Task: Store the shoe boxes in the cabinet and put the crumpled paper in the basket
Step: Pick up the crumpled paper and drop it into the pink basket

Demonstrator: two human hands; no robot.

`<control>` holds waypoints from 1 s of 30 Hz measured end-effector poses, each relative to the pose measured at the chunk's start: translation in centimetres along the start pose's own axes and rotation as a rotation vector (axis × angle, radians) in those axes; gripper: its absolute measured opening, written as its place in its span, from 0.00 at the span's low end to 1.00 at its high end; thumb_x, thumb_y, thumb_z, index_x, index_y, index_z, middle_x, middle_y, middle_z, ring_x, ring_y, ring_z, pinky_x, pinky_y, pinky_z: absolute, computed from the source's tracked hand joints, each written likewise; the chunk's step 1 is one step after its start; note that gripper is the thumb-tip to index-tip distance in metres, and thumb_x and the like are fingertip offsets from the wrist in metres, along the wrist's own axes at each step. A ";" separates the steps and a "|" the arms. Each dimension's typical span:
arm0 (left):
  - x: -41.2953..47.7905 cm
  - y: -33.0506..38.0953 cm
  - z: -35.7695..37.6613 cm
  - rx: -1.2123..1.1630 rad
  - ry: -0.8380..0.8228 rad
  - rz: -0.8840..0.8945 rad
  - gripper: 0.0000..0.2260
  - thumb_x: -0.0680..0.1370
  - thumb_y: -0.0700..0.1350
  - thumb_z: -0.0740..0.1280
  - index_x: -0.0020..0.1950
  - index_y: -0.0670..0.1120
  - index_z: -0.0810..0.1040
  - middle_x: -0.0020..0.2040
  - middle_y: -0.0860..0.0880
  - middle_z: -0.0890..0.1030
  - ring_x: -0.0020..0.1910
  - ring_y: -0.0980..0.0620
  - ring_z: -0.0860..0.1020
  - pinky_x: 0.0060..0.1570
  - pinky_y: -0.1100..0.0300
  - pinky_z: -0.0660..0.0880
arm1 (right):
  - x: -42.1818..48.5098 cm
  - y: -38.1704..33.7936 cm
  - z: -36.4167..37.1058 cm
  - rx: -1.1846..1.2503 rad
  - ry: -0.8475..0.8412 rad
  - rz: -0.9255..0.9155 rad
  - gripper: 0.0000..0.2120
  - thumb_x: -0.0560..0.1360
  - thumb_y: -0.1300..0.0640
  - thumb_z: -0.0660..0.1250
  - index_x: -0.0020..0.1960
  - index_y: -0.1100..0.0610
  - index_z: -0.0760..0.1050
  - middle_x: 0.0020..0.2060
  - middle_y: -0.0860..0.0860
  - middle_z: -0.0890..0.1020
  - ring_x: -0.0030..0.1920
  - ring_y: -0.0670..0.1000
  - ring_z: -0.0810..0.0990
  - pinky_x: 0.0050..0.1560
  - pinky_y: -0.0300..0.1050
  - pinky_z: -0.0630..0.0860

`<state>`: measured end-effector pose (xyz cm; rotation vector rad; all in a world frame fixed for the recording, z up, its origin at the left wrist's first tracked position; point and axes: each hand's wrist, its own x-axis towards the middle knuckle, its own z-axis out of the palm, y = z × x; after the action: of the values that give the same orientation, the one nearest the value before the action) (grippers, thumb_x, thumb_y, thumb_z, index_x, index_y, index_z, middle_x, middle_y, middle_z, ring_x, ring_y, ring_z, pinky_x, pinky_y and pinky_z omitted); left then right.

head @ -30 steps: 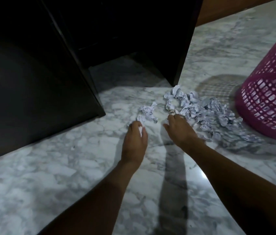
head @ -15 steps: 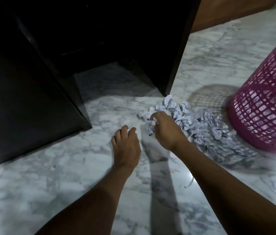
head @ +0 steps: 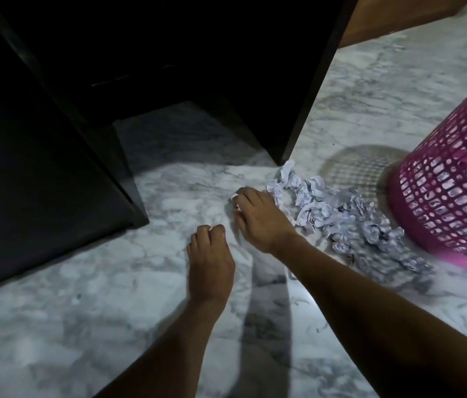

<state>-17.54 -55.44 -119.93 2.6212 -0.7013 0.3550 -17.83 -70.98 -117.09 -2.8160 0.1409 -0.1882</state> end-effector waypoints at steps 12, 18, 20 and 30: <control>0.8 -0.2 0.2 -0.300 0.157 -0.097 0.07 0.80 0.39 0.62 0.47 0.40 0.78 0.41 0.41 0.77 0.37 0.42 0.76 0.35 0.51 0.75 | -2.3 -2.2 -1.9 0.351 0.209 0.315 0.12 0.78 0.50 0.69 0.53 0.58 0.81 0.45 0.55 0.85 0.45 0.54 0.83 0.47 0.47 0.77; 2.2 1.6 -0.6 -0.558 0.121 -0.209 0.10 0.76 0.45 0.59 0.43 0.41 0.76 0.39 0.43 0.78 0.37 0.41 0.76 0.37 0.50 0.74 | -7.1 -1.7 -7.1 0.489 0.584 0.544 0.11 0.72 0.47 0.75 0.39 0.54 0.80 0.30 0.42 0.81 0.33 0.37 0.79 0.36 0.27 0.70; 1.4 3.8 -1.0 -0.573 0.077 -0.076 0.09 0.75 0.44 0.59 0.44 0.42 0.77 0.41 0.43 0.78 0.39 0.42 0.77 0.38 0.51 0.74 | -9.6 -0.5 -8.1 0.465 0.636 0.590 0.11 0.74 0.48 0.74 0.40 0.56 0.81 0.35 0.45 0.84 0.37 0.39 0.81 0.41 0.33 0.74; -2.7 11.2 -0.2 -0.167 -0.305 0.319 0.08 0.79 0.49 0.61 0.55 0.50 0.78 0.50 0.44 0.72 0.39 0.40 0.76 0.34 0.53 0.70 | -21.8 1.8 -4.9 0.101 0.395 0.652 0.09 0.74 0.49 0.72 0.45 0.54 0.79 0.43 0.52 0.81 0.40 0.54 0.80 0.37 0.44 0.73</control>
<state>-25.66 -63.14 -117.17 2.4263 -1.2018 -0.0202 -40.15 -71.62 -115.52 -2.4422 1.0744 -0.5659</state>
